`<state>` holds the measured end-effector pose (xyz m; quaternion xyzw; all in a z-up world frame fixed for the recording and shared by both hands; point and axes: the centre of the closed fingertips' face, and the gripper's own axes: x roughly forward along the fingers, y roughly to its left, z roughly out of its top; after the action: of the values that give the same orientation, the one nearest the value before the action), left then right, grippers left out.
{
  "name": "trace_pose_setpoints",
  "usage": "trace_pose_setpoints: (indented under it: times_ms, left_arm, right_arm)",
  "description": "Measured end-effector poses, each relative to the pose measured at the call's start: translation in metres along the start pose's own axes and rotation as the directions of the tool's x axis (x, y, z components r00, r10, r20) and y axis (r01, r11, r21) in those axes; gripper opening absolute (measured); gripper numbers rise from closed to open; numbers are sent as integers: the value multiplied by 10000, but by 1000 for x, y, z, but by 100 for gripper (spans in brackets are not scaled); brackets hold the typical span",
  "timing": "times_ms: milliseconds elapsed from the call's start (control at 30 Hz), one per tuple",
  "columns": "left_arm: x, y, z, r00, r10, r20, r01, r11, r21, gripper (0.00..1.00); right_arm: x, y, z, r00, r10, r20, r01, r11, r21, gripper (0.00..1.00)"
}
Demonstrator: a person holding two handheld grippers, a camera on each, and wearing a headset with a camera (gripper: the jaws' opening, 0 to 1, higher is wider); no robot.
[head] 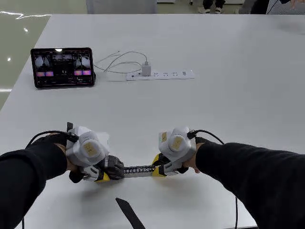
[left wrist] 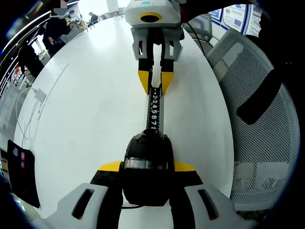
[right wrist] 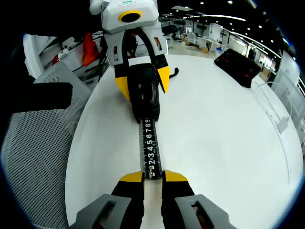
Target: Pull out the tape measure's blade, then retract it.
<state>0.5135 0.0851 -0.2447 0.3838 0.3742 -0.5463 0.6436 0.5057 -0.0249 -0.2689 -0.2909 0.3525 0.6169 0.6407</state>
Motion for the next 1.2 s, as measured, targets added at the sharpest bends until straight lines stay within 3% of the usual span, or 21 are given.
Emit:
trace_pose_setpoints:
  times_ms: [1200]
  left_arm:
    - [0,0,-1,10000,21,38,-21,10000,39,32]
  right_arm:
    - [-10,-1,-12,9999,-58,-94,59,10000,53,8]
